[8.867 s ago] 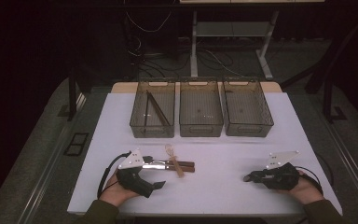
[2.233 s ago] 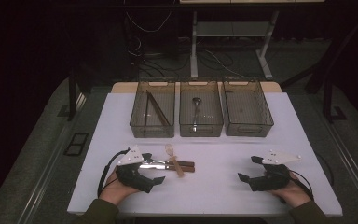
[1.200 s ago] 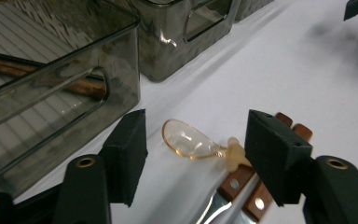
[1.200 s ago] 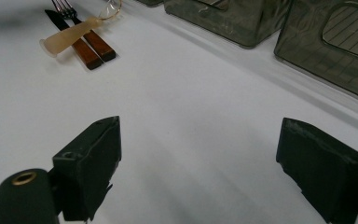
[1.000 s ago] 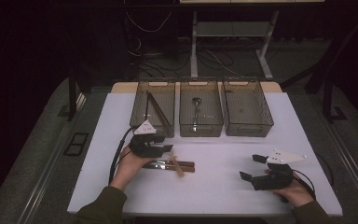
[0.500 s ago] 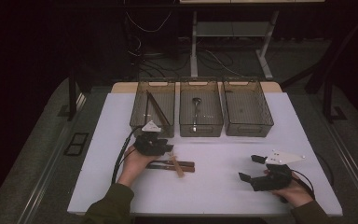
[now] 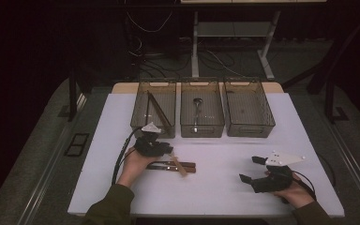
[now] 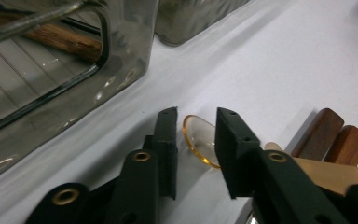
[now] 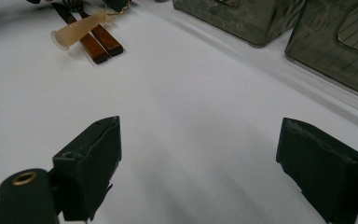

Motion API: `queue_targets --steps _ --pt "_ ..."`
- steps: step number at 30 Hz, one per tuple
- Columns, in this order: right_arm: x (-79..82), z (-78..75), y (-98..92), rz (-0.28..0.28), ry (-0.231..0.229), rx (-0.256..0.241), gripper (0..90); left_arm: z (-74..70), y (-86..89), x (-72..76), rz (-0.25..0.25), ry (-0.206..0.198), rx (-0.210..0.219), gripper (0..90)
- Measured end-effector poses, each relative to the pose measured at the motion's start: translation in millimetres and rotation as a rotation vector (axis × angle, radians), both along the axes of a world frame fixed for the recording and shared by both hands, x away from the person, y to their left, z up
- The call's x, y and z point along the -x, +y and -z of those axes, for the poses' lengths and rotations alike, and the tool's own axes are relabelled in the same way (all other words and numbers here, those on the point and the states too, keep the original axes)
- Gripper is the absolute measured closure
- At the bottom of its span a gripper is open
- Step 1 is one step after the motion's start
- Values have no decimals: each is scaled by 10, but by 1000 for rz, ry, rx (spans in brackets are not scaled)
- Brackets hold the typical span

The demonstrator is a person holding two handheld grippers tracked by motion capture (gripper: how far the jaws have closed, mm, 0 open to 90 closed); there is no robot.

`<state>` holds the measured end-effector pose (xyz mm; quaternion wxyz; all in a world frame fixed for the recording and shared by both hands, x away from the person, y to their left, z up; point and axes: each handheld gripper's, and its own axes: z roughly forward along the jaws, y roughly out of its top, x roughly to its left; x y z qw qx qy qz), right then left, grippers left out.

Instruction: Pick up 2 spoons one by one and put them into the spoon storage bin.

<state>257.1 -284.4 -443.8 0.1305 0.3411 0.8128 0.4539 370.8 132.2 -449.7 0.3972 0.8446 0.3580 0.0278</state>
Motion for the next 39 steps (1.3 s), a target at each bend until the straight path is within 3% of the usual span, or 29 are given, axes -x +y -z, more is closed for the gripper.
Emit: queue_targets --steps 6,13,19,24,39 --pt "2 4 6 -1 -2 13 141 4 5 -5 -3 13 13 753" --pt "3 4 10 -3 -7 17 142 -40 15 12 -3 -4 33 794" --pt "6 1 9 -2 -8 17 142 -77 53 8 -1 16 104 829" --pt "4 0 9 0 -8 18 142 -123 63 28 8 8 141 843" --pt "8 -5 10 1 -9 16 141 -280 24 127 8 -54 200 848"
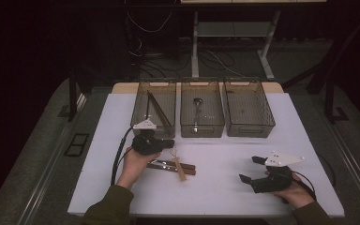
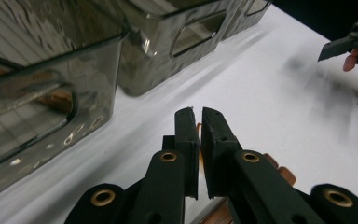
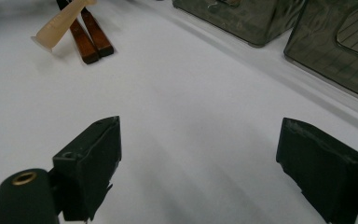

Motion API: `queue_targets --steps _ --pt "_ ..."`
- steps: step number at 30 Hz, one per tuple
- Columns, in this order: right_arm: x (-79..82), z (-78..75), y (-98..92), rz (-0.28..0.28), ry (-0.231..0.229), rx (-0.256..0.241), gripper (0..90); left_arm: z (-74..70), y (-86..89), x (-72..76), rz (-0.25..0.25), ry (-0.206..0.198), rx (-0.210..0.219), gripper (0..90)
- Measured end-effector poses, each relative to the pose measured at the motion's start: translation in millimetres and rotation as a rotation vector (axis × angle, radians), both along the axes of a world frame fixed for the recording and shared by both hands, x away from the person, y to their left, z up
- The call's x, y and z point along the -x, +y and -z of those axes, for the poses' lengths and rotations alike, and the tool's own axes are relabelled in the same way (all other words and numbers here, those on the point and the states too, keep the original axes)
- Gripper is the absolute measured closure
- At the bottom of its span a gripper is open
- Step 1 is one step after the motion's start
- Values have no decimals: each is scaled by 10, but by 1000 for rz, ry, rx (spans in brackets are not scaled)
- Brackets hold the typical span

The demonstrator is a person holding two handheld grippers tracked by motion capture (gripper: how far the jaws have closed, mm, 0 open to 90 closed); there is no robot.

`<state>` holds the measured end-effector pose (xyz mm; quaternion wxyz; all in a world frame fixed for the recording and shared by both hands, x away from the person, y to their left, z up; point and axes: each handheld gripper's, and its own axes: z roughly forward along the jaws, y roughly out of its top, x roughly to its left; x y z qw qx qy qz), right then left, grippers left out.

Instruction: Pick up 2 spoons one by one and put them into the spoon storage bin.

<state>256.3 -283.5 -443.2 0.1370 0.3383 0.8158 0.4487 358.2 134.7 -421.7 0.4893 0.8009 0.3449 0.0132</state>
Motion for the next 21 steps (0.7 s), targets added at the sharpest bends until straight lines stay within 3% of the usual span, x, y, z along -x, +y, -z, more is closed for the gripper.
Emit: queue_targets --steps 6,11,21 --pt "-3 2 0 0 0 0 142 -87 -10 28 -10 -37 36 848" --pt "-3 -4 -5 5 2 -5 142 -176 -53 12 -12 -58 38 848" --pt "-1 -8 -11 9 -3 -10 142 -404 -189 -132 2 -93 61 848"
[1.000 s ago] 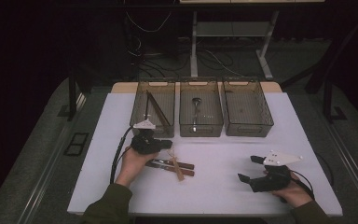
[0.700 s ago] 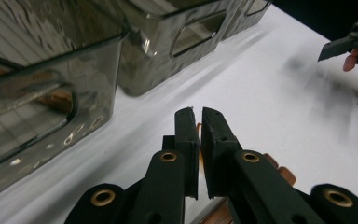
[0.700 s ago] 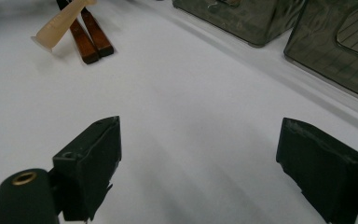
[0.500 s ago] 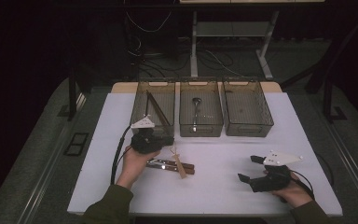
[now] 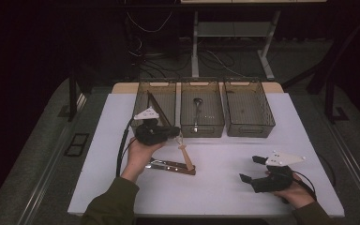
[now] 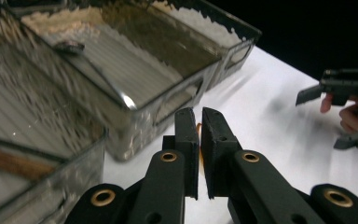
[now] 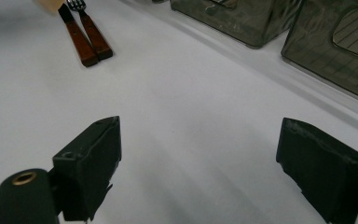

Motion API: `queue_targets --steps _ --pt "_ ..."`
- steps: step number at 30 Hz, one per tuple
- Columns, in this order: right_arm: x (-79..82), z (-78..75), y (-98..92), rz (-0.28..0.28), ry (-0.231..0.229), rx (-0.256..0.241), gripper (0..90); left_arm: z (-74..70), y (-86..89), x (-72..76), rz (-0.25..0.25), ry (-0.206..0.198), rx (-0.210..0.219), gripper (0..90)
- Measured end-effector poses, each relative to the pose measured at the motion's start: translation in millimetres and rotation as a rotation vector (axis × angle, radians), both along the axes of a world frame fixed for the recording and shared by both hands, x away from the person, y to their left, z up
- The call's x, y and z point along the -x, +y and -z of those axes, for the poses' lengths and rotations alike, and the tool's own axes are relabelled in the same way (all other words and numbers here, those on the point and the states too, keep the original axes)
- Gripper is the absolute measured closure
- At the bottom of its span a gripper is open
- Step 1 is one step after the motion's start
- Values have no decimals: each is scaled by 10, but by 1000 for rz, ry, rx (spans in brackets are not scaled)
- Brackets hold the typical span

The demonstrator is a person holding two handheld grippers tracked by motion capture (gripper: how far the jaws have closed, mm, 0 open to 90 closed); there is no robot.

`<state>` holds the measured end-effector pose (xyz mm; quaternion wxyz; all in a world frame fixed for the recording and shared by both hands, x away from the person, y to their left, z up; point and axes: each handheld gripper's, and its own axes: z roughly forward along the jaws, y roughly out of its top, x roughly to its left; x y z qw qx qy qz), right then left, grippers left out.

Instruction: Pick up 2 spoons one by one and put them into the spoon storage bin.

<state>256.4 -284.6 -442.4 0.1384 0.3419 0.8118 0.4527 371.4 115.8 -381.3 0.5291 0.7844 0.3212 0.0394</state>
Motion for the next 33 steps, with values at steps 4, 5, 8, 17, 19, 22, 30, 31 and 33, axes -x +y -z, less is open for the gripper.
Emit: queue_targets --steps 4,5,8,17,19,22,30,31,33 --pt "8 -11 0 1 -2 -5 142 -102 -60 -90 -11 -9 19 848" --pt "8 -11 0 2 -2 -3 141 -120 -80 -114 -16 -11 21 847" --pt "6 -11 3 3 -1 -7 141 -174 -138 -190 -29 -15 28 847" --pt "14 -20 3 2 -13 -7 141 -326 -272 -436 -72 -32 21 848" --pt "16 -19 6 1 -14 -1 141 -350 -301 -493 -82 -32 24 847" --pt "14 -17 6 -1 -15 10 141 -390 -357 -573 -98 -40 22 847" --pt "22 -28 5 1 -19 4 141 -525 -557 -814 -149 -49 23 847" --pt "24 -31 3 2 -16 3 141 -532 -591 -846 -161 -47 25 847" --pt "25 -32 2 4 -19 -3 141 -535 -652 -908 -179 -50 14 847"
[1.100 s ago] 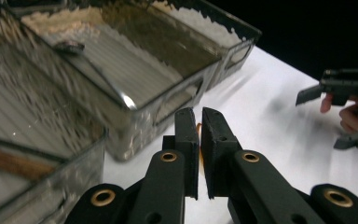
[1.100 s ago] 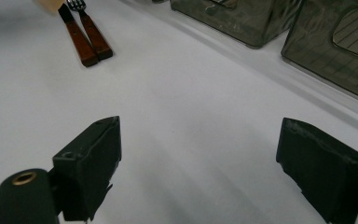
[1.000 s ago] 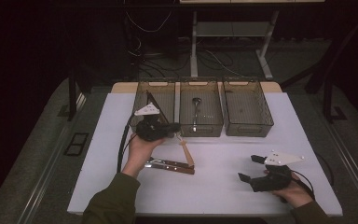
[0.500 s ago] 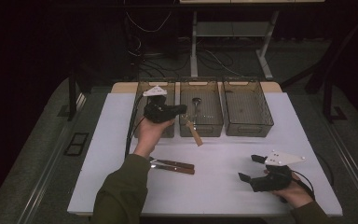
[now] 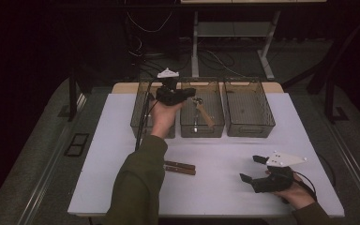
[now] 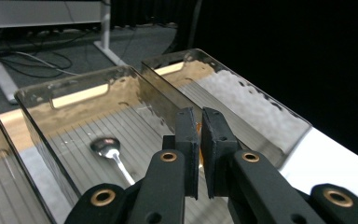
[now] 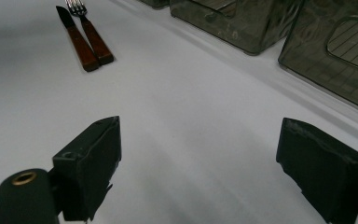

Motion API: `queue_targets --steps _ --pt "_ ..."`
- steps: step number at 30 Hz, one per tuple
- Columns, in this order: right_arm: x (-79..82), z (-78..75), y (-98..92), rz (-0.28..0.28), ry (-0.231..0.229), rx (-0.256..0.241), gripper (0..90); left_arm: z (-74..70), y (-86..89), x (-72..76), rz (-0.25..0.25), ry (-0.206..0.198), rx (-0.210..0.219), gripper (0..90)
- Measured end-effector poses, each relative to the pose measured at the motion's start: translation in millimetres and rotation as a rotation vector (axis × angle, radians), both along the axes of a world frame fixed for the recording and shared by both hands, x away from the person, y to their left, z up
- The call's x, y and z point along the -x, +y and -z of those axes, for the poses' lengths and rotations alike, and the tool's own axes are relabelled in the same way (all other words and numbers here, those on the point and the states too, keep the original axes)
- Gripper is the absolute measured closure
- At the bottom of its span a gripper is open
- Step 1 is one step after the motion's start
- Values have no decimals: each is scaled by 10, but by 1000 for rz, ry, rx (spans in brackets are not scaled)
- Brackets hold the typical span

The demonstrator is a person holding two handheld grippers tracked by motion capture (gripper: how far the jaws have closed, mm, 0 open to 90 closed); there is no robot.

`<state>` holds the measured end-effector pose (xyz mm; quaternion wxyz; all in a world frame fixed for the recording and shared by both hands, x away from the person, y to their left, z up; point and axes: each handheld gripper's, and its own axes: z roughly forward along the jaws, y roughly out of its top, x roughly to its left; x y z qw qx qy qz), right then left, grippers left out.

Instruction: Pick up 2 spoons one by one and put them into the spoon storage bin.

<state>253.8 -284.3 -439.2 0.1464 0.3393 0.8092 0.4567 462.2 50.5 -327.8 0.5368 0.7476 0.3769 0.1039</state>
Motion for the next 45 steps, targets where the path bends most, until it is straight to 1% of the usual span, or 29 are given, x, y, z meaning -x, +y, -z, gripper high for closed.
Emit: queue_targets --steps 4,8,9,12,16,18,20,21,23,25,27,28,29,31,32,34,35,36,37,38,39,40,41,42,43,44,45 --pt "3 -8 -3 -3 -1 -8 141 53 -134 -108 -20 12 -12 847" --pt "3 -11 -1 -10 -5 -8 141 129 -256 -183 -41 18 -57 847" --pt "4 -13 1 -10 -5 -8 141 147 -278 -195 -50 22 -63 847" --pt "9 -14 8 -13 -4 -11 141 208 -320 -241 -61 36 -63 847" --pt "4 -13 13 -19 -4 -12 141 306 -358 -297 -79 54 -99 847" --pt "4 -16 14 -21 -5 -15 141 346 -365 -316 -74 61 -128 846" --pt "5 -16 14 -23 -2 -16 142 388 -398 -323 -86 63 -128 847" --pt "4 -16 13 -25 -1 -18 141 404 -410 -325 -83 73 -133 846" --pt "2 -15 12 -24 3 -20 141 436 -430 -331 -79 88 -157 844" --pt "3 -17 10 -23 3 -21 141 463 -438 -337 -80 110 -167 825" --pt "6 -20 9 -21 2 -22 141 462 -429 -332 -88 104 -178 730" --pt "6 -20 9 -21 2 -23 141 461 -422 -332 -80 113 -169 717" --pt "5 -21 8 -21 2 -24 142 458 -419 -331 -75 115 -171 685" --pt "2 -21 7 -20 3 -23 141 445 -412 -321 -74 110 -181 610" --pt "1 -19 6 -22 5 -23 141 436 -402 -316 -71 107 -180 589" --pt "2 -18 7 -21 9 -23 141 415 -384 -296 -63 95 -165 540" --pt "2 -19 6 -21 7 -22 141 402 -376 -282 -58 88 -169 522" --pt "2 -18 6 -21 7 -23 141 389 -378 -261 -52 80 -153 504" --pt "3 -19 5 -20 9 -24 141 378 -371 -248 -42 76 -154 481" --pt "2 -18 5 -19 9 -24 142 360 -353 -228 -25 62 -174 462" --pt "1 -17 4 -20 8 -22 141 346 -347 -197 -21 43 -177 445" --pt "-1 -15 4 -20 8 -20 141 331 -336 -168 -11 21 -176 443" --pt "-2 -15 3 -19 9 -19 141 320 -331 -142 -5 6 -165 432" --pt "-4 -14 3 -21 7 -19 141 302 -310 -115 10 -3 -178 418" --pt "-5 -14 3 -21 7 -19 141 291 -306 -83 10 -13 -166 406" --pt "-5 -14 3 -20 8 -20 141 273 -283 -55 24 -21 -177 397" --pt "-4 -13 3 -20 8 -20 141 265 -282 -19 24 -25 -157 385"
